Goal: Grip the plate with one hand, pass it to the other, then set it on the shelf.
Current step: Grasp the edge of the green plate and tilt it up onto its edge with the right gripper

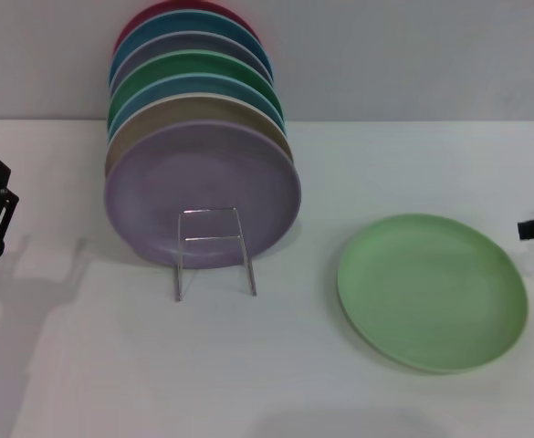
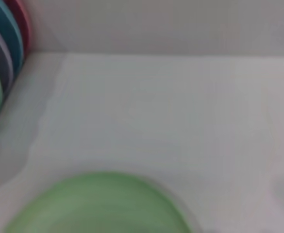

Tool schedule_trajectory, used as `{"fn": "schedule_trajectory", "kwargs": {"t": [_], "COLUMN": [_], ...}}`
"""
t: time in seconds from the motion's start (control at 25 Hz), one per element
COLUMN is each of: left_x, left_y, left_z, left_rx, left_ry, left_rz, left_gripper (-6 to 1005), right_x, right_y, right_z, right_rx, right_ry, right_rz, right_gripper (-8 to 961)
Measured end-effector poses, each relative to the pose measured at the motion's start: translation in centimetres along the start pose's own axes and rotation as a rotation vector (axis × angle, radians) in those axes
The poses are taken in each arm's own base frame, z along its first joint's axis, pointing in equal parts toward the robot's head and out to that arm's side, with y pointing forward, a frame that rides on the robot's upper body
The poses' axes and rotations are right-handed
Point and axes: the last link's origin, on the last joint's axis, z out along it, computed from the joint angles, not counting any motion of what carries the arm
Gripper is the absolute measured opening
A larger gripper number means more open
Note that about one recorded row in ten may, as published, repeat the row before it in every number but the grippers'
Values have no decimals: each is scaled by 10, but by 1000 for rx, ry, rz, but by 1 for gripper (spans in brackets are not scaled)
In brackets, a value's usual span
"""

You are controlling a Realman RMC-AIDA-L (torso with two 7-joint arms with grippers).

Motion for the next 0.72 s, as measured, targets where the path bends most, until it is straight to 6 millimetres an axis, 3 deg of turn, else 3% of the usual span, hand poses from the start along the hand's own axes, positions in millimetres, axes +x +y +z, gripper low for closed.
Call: {"fn": "schedule_trajectory", "kwargs": {"t": [0.72], "left_x": [0], "left_y": [0], "left_z": [5], "left_rx": [-9], "left_ry": [3], "left_rz": [3], "left_gripper": [786], "right_x": [-3], "right_y": [-12], "right_z": [25], "right_rx": [-19], "right_ry": [148], "right_rz": [24], "right_gripper": [564]}}
